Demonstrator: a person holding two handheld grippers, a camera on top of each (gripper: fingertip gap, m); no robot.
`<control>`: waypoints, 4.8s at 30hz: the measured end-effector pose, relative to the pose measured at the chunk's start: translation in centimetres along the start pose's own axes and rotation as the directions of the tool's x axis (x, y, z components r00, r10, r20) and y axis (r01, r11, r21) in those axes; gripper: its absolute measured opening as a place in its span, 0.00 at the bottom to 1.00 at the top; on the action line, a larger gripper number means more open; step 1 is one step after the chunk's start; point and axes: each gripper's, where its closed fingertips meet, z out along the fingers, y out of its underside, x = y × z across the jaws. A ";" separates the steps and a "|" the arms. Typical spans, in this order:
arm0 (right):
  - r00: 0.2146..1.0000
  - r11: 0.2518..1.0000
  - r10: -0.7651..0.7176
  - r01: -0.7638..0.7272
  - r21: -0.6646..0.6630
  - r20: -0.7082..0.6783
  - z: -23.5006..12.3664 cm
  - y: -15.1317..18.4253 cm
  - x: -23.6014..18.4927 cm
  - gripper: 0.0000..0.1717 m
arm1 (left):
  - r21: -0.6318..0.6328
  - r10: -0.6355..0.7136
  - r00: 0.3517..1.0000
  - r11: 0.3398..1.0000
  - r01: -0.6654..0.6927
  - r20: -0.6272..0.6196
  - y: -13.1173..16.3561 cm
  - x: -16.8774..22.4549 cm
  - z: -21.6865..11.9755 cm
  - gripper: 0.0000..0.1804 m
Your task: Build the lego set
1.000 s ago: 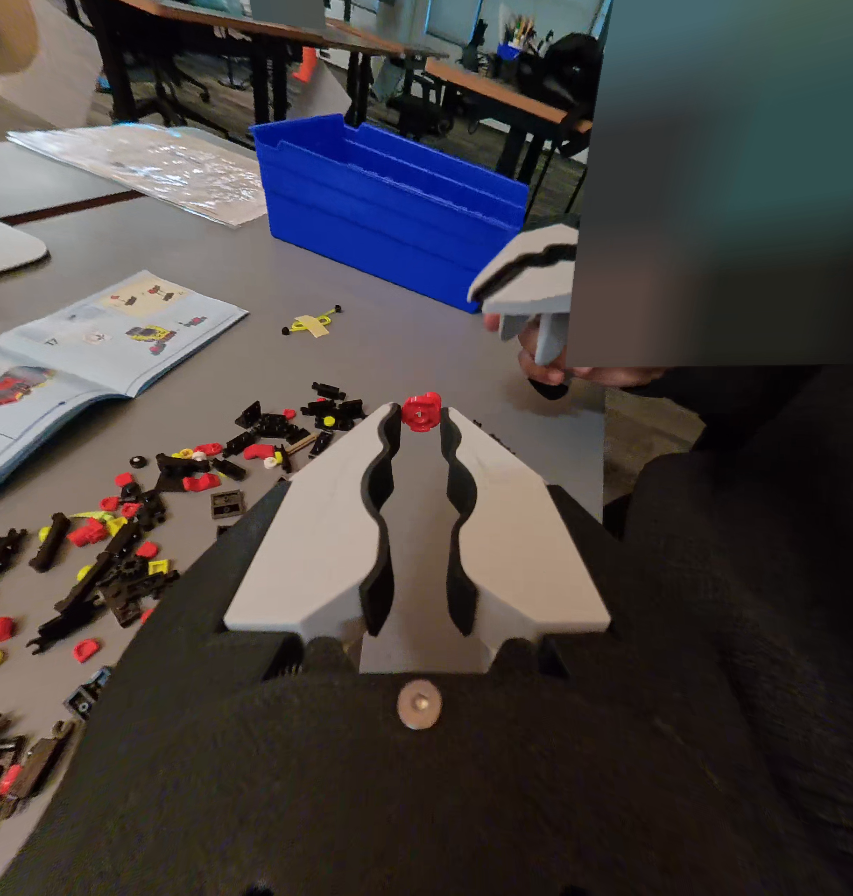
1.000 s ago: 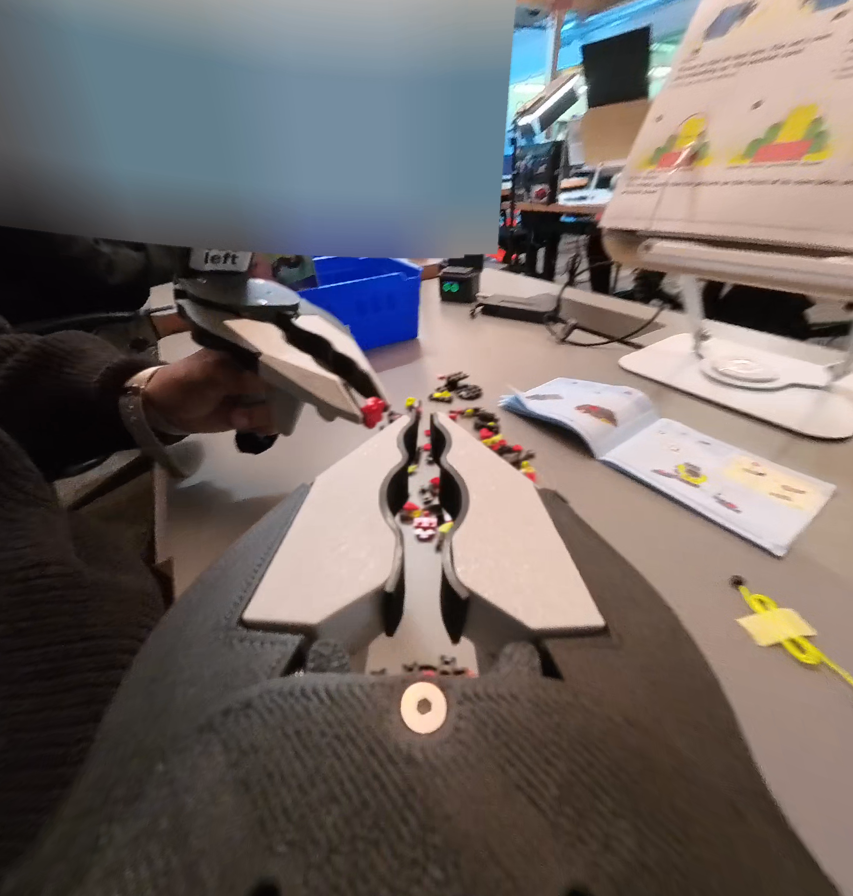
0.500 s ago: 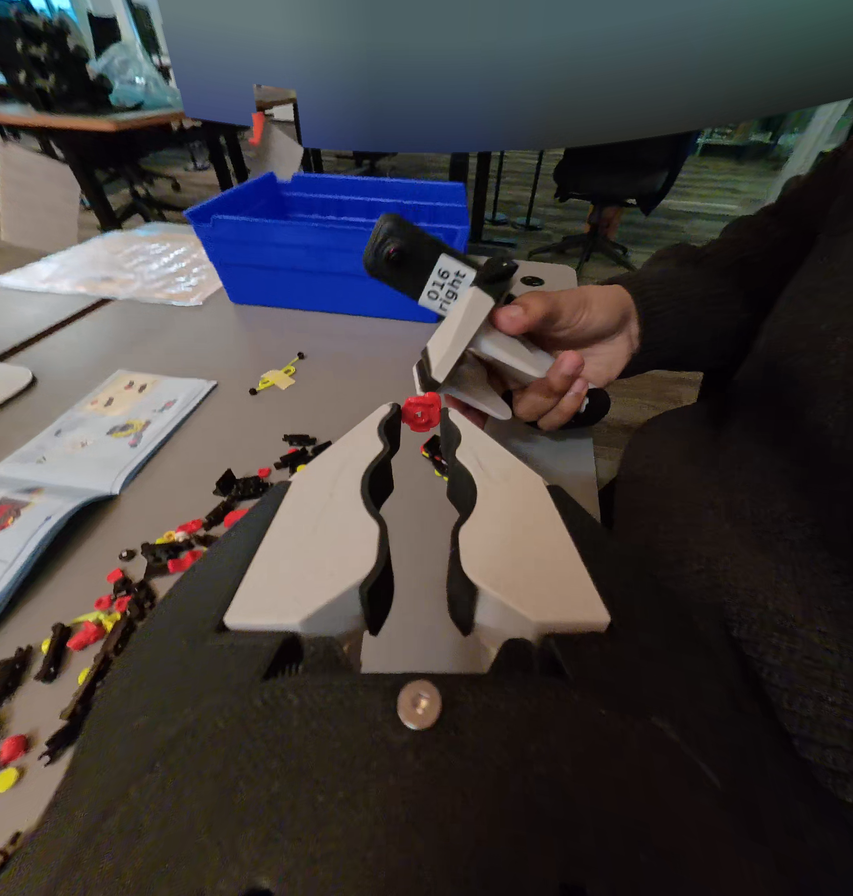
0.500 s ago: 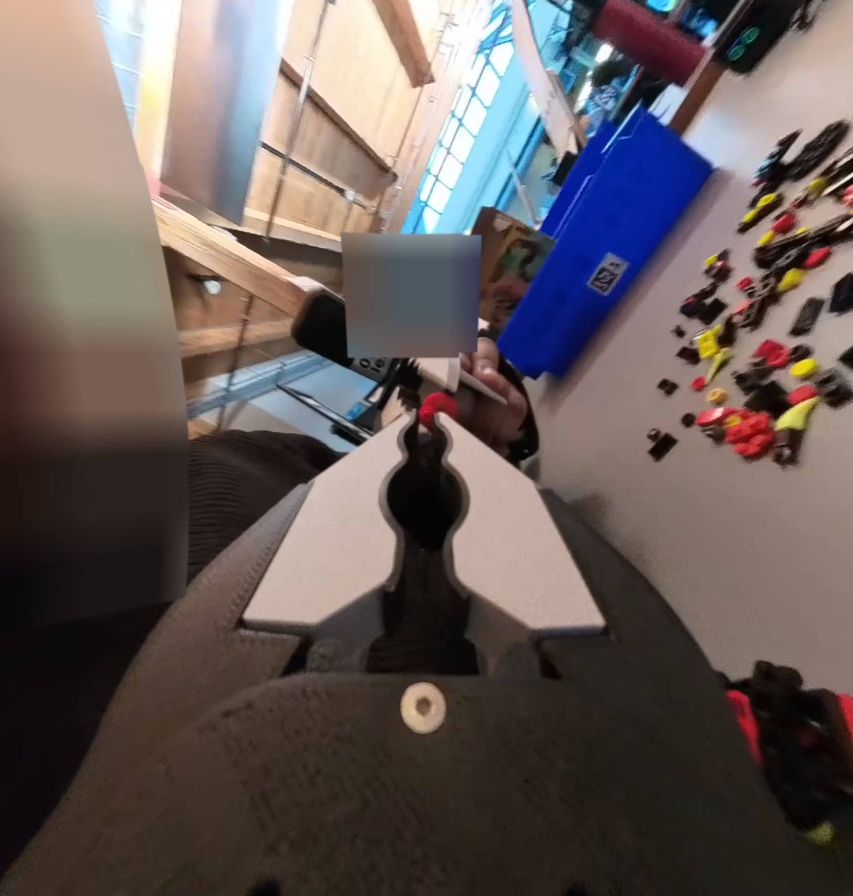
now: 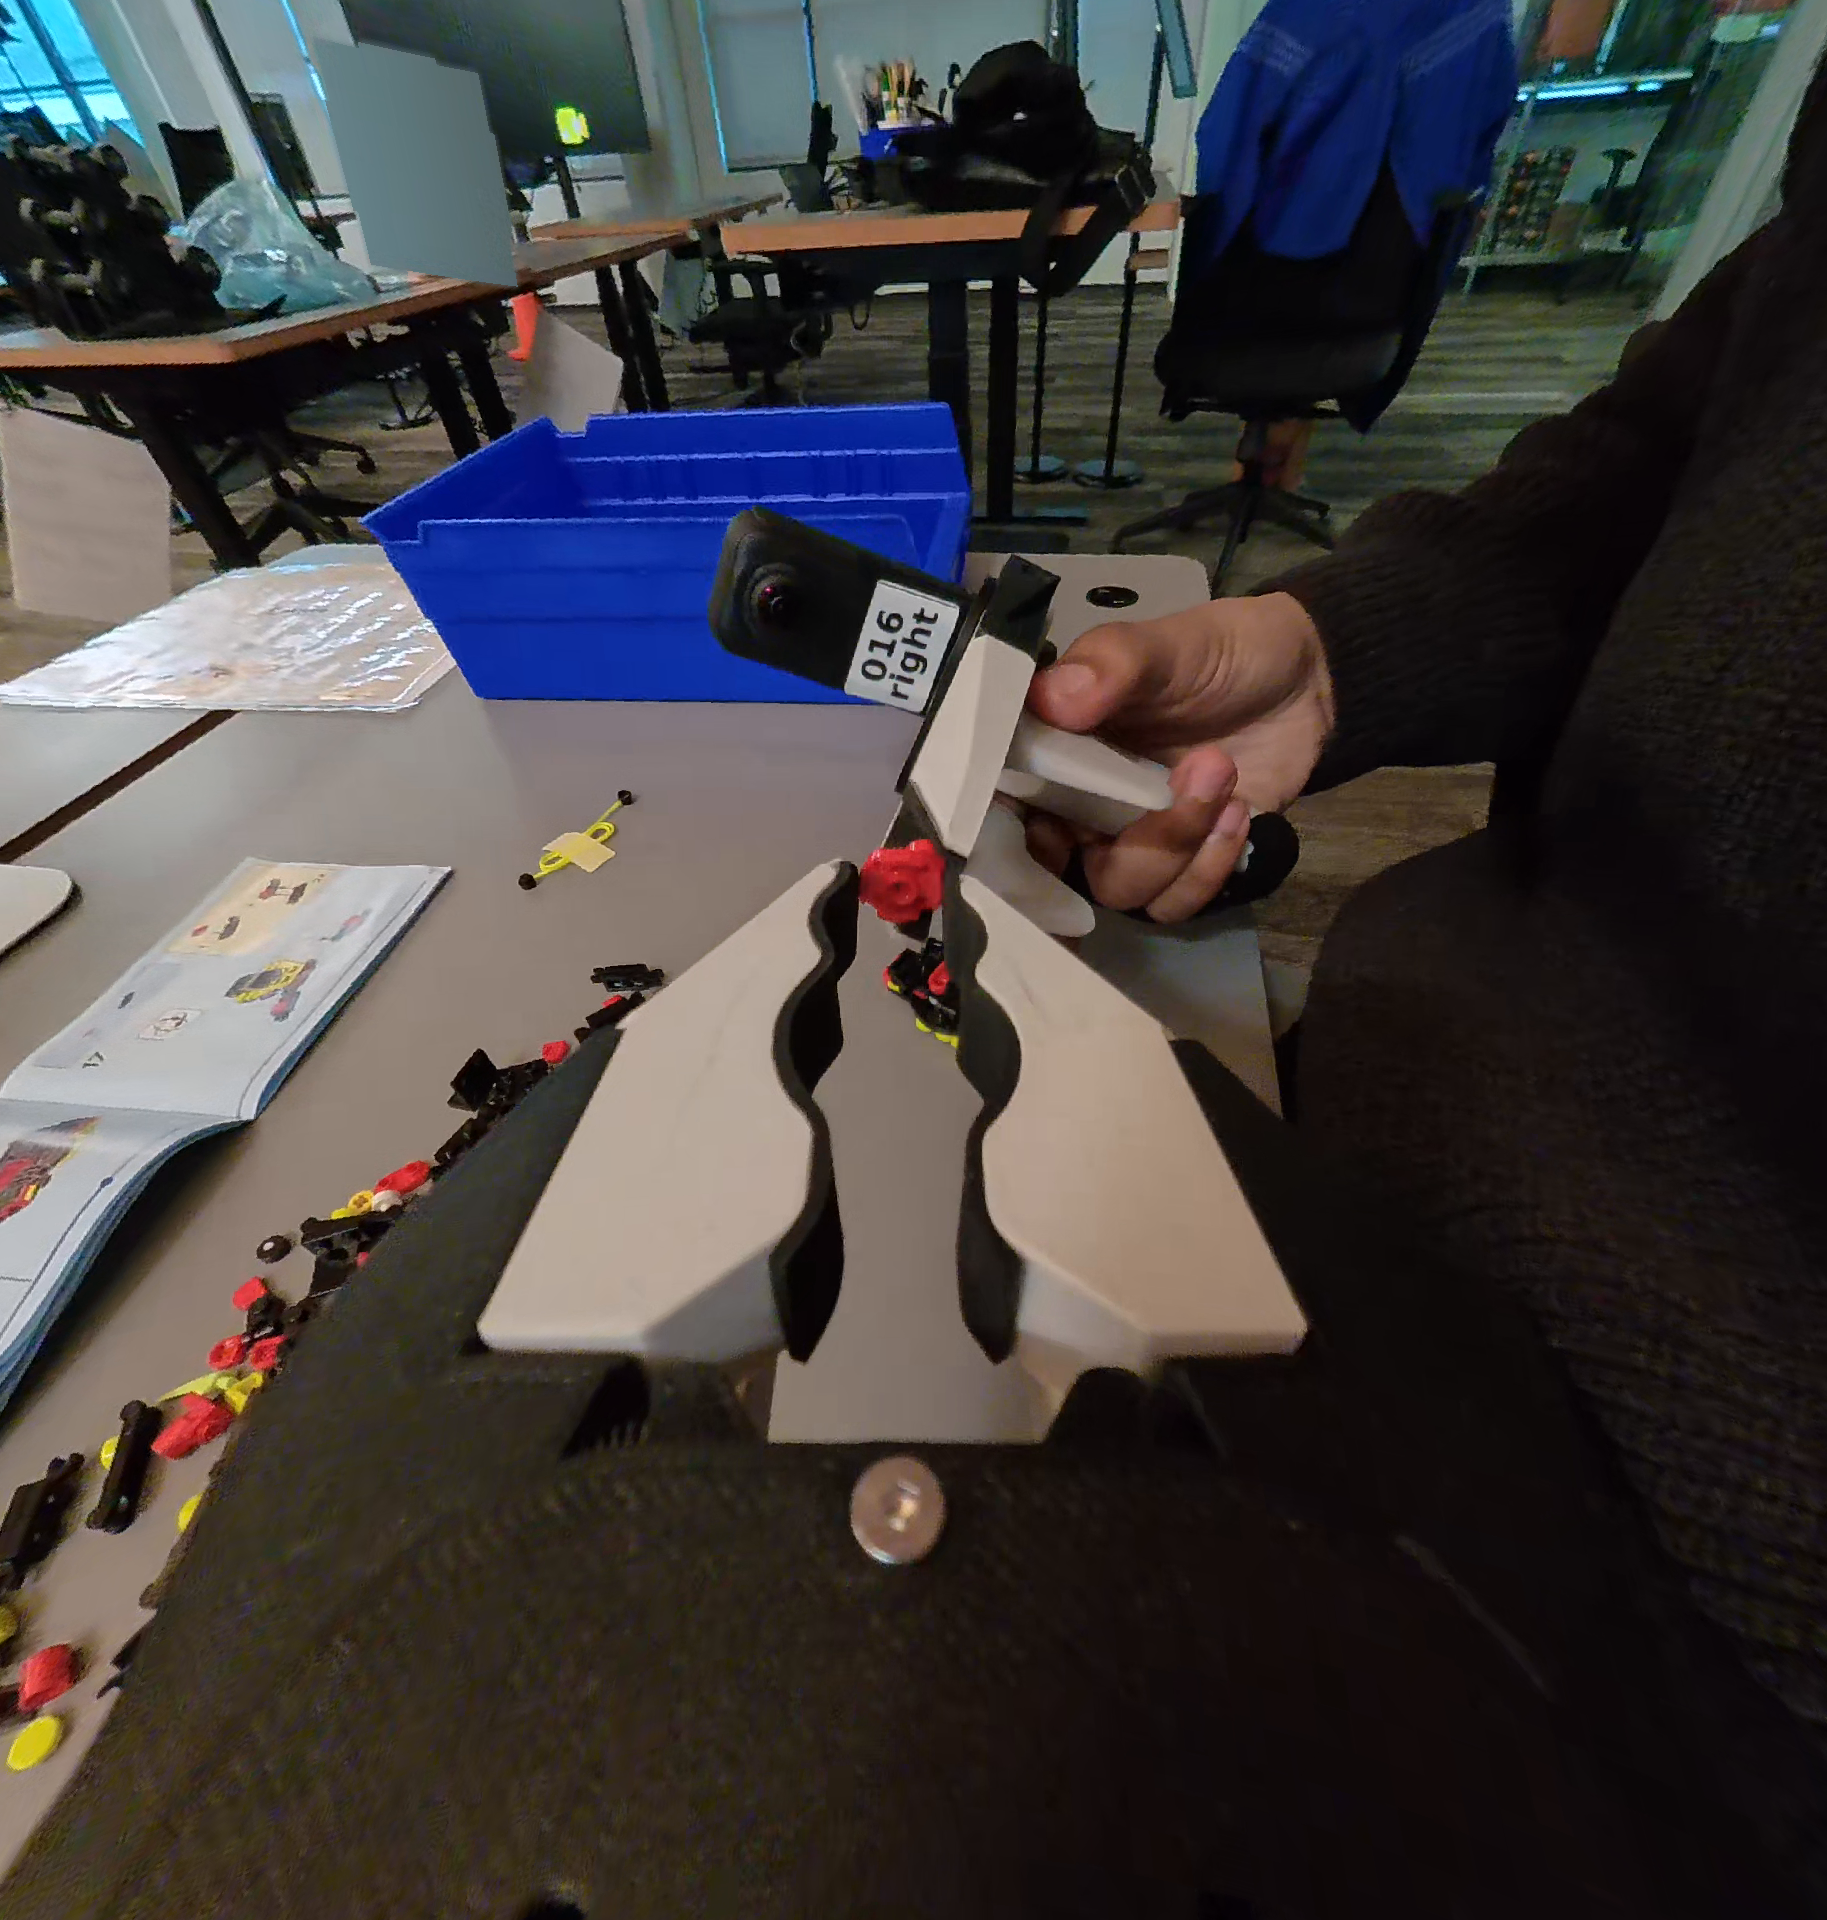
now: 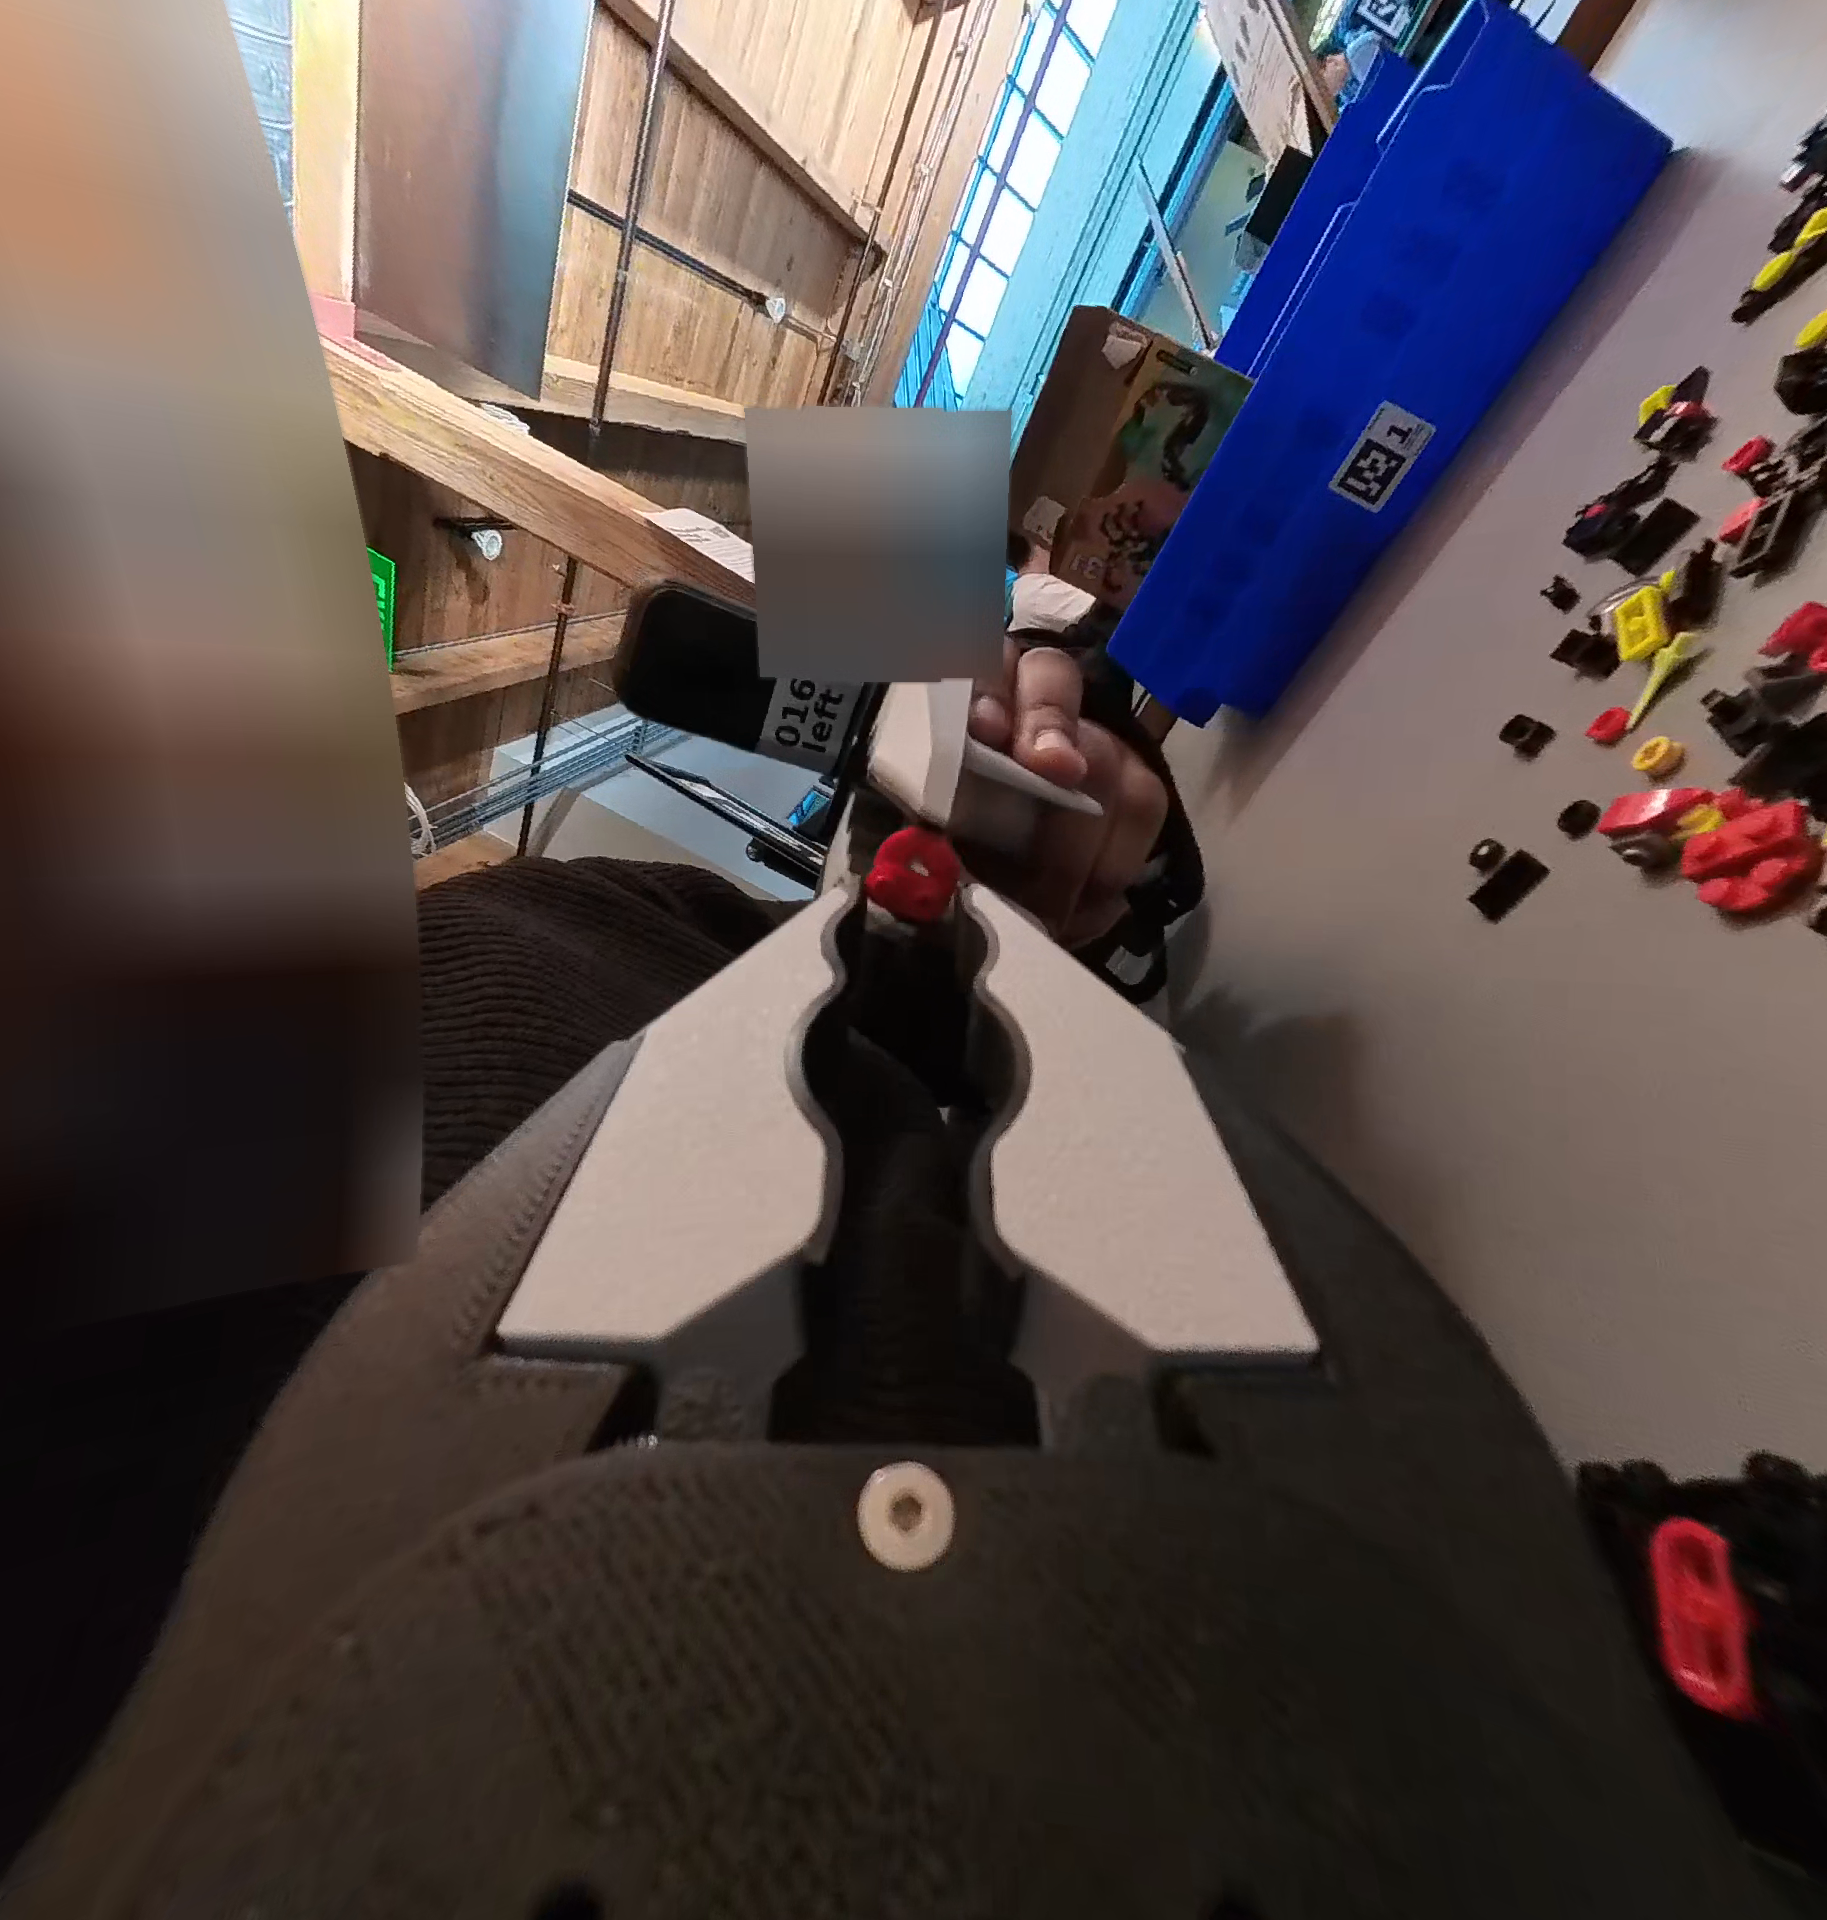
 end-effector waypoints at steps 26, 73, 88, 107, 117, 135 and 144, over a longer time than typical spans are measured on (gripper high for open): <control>0.543 0.711 -0.703 0.541 -0.449 -0.459 -2.7 -0.9 4.0 0.09 | -0.118 -0.807 0.561 0.585 0.802 -0.184 3.5 -1.6 1.2 0.12; -0.057 0.216 -0.955 0.541 -0.813 -0.292 -2.6 -0.5 4.5 0.00 | -0.120 -0.895 0.446 0.444 0.888 -0.019 6.1 -3.1 2.2 0.01; 0.475 0.655 -0.739 0.672 -0.346 -0.477 -2.7 -3.1 1.9 0.12 | 0.092 -0.710 0.675 0.673 0.734 -0.199 0.4 -3.5 0.6 0.00; 0.142 0.306 -0.914 0.857 -0.414 -0.381 -0.5 -2.3 -1.5 0.06 | 0.152 -0.638 0.678 0.677 0.720 -0.365 -2.0 -2.0 0.2 0.00; 0.022 0.212 -0.941 0.818 -0.535 -0.339 -1.1 -2.2 -0.2 0.02 | 0.094 -0.669 0.674 0.684 0.723 -0.313 -0.8 -2.0 0.7 0.00; -0.101 0.182 -0.939 0.663 -0.726 -0.328 -2.4 -2.0 2.4 0.01 | 0.051 -0.674 0.737 0.736 0.676 -0.046 1.3 -2.7 1.8 0.00; -0.083 0.137 -0.966 0.640 -0.756 -0.245 -0.4 0.3 2.8 0.00 | 0.127 -0.806 0.591 0.583 0.802 -0.026 2.3 -4.9 1.5 0.00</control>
